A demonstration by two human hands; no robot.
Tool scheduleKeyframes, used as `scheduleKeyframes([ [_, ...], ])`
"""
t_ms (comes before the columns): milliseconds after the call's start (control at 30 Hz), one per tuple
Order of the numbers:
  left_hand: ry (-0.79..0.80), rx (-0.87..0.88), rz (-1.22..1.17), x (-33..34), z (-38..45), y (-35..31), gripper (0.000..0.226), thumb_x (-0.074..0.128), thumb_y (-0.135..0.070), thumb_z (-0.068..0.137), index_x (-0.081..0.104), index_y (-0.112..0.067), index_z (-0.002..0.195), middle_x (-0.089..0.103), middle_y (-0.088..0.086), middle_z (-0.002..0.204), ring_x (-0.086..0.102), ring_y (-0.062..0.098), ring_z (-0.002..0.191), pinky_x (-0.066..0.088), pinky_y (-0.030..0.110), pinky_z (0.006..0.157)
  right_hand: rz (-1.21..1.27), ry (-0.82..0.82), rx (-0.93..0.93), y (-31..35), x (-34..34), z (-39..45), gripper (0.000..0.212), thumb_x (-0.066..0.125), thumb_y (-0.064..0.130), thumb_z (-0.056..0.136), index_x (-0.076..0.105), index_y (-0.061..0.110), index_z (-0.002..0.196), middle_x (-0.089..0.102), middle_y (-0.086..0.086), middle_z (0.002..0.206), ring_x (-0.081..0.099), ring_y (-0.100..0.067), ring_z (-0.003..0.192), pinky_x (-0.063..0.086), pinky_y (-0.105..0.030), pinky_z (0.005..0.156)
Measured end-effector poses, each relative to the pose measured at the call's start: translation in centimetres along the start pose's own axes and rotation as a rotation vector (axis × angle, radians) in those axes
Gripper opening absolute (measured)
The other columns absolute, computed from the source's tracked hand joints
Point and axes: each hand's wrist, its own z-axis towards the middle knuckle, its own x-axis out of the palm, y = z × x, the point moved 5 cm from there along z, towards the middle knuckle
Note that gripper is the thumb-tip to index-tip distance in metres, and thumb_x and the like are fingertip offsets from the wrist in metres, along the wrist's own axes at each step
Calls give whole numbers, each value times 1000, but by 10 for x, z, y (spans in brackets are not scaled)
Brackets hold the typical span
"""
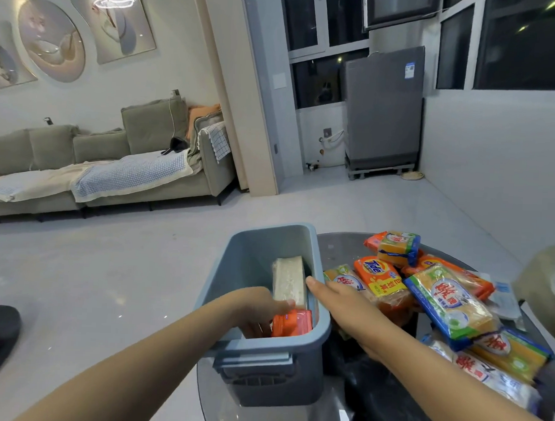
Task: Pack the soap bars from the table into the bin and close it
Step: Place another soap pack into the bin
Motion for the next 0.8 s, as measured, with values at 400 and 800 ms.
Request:
scheduleKeyframes([
  [400,-616,521,-283,-13,-70,-70,37,52,-26,90,56,-22,126,64,1,121,58,15,115,40,23,94,49,-267,-92,2,-74,-27,17,45,29,95,62,25,94,66,-1,100,62,-10,88,53,-31,78],
  [800,-491,652,-463,47,-48,-153,30,51,-20,89,62,-25,117,65,-5,117,56,5,97,41,15,77,-182,-487,-105,-28,-148,-46,20,52,15,90,71,19,92,66,8,92,60,-12,92,50,-35,86],
])
